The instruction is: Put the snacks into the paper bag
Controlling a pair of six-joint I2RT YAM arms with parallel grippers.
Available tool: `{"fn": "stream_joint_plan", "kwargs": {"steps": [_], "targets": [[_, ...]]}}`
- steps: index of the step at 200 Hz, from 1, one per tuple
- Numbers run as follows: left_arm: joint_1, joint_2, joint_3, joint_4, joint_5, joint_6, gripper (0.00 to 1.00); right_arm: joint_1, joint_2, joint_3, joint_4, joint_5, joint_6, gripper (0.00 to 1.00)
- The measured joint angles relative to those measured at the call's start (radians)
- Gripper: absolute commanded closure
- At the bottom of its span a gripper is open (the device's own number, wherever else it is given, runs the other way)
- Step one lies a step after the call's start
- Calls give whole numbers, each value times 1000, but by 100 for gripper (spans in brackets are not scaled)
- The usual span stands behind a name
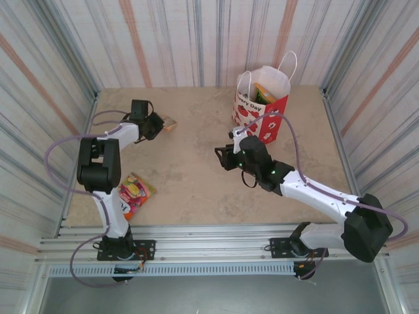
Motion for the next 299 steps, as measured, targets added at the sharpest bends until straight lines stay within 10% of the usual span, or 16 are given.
{"fn": "stream_joint_plan", "kwargs": {"steps": [162,299], "targets": [[-200,-473,-203,-275,164,86,100,58,-69,-133,93,-111,-453,44],[-371,-598,-371,-241,184,-108,100,180,255,-168,408,-68,-721,36]]}}
